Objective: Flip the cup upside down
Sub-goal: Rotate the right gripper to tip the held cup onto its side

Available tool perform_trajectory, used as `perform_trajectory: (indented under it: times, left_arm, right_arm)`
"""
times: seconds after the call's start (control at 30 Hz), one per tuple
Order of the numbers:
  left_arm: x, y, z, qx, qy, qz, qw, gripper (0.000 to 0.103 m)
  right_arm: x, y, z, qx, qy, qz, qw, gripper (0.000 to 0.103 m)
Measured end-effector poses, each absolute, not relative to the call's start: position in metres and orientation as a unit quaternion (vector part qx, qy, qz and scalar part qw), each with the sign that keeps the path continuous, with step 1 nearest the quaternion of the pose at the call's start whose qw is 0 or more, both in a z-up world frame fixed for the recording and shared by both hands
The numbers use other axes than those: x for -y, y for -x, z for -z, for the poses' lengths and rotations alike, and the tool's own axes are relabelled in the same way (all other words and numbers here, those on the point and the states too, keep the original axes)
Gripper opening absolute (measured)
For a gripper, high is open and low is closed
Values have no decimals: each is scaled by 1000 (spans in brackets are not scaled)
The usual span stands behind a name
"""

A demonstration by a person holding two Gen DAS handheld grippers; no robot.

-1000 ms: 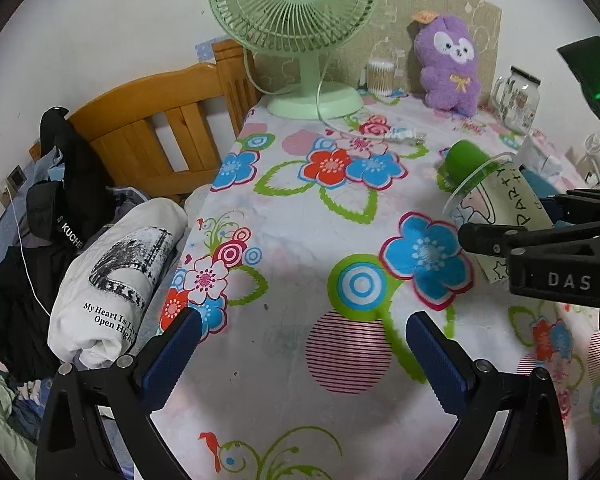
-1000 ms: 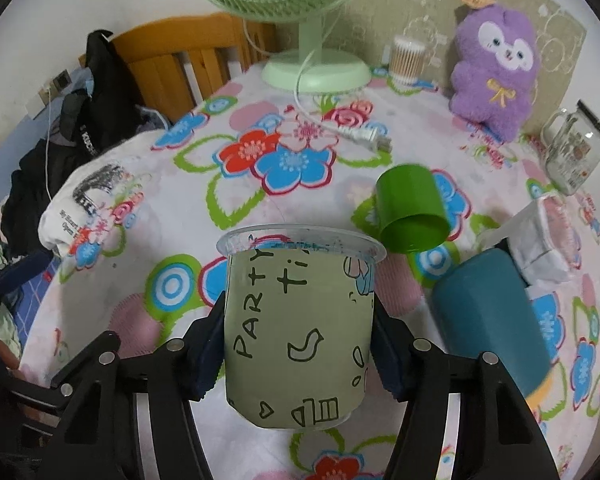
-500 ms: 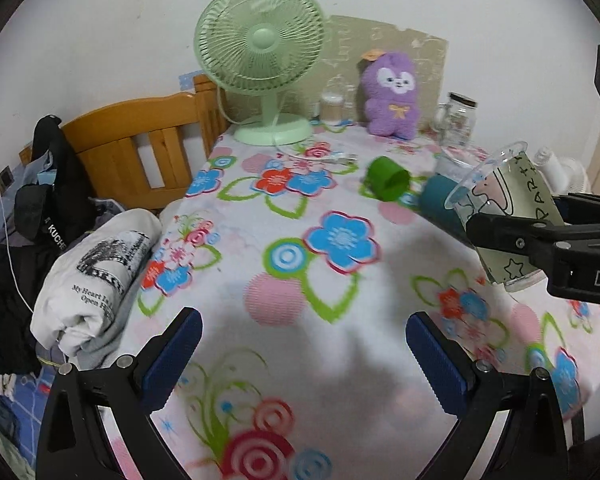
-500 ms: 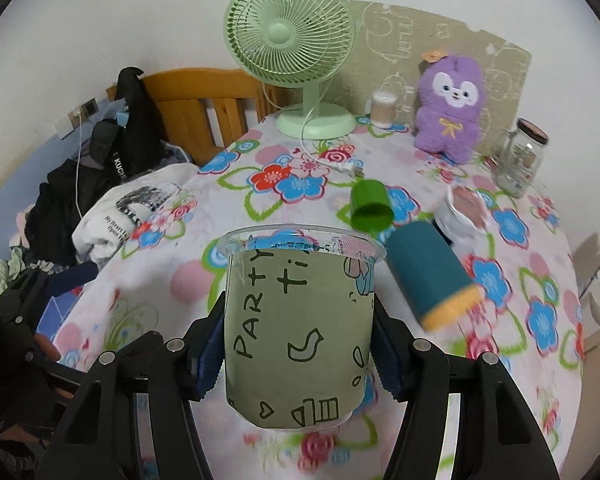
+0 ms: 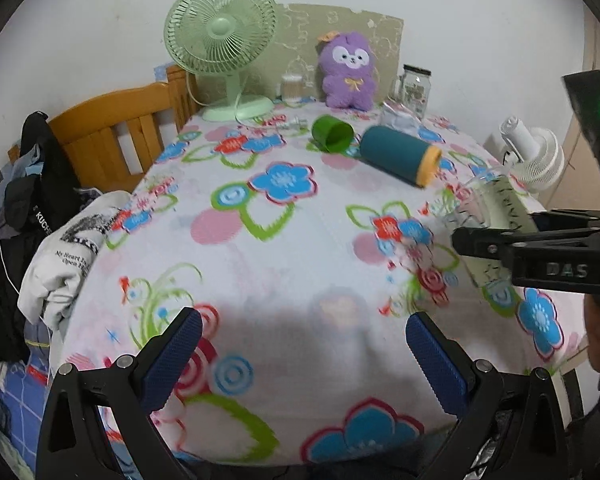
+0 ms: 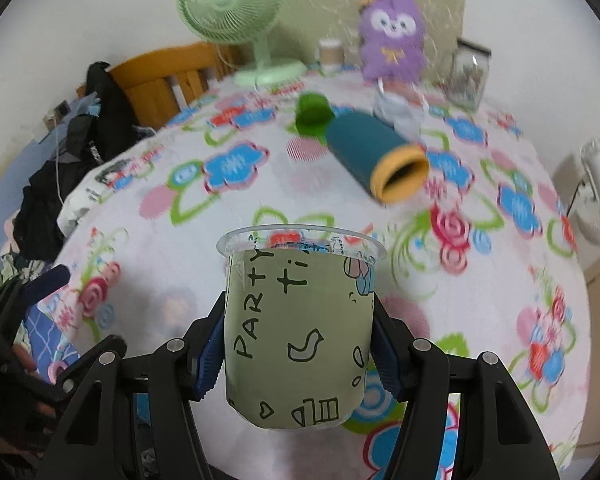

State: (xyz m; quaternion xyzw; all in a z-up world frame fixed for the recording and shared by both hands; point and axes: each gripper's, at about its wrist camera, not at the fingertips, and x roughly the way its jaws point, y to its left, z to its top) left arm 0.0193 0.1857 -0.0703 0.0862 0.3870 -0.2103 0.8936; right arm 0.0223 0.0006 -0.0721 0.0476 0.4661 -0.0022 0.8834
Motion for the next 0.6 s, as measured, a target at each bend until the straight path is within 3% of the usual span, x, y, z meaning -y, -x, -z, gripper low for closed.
perform_trajectory:
  times: [0.5,0.6]
  left_arm:
    - [-181,2,82,-383,-94,209,895,103]
    - [-181,3,83,-384,-93,210,894,103]
  right_arm:
    - [-9,-17,98,-480,-51,7,876,66]
    - [-11,-16,96,-483,-47,4,874,74]
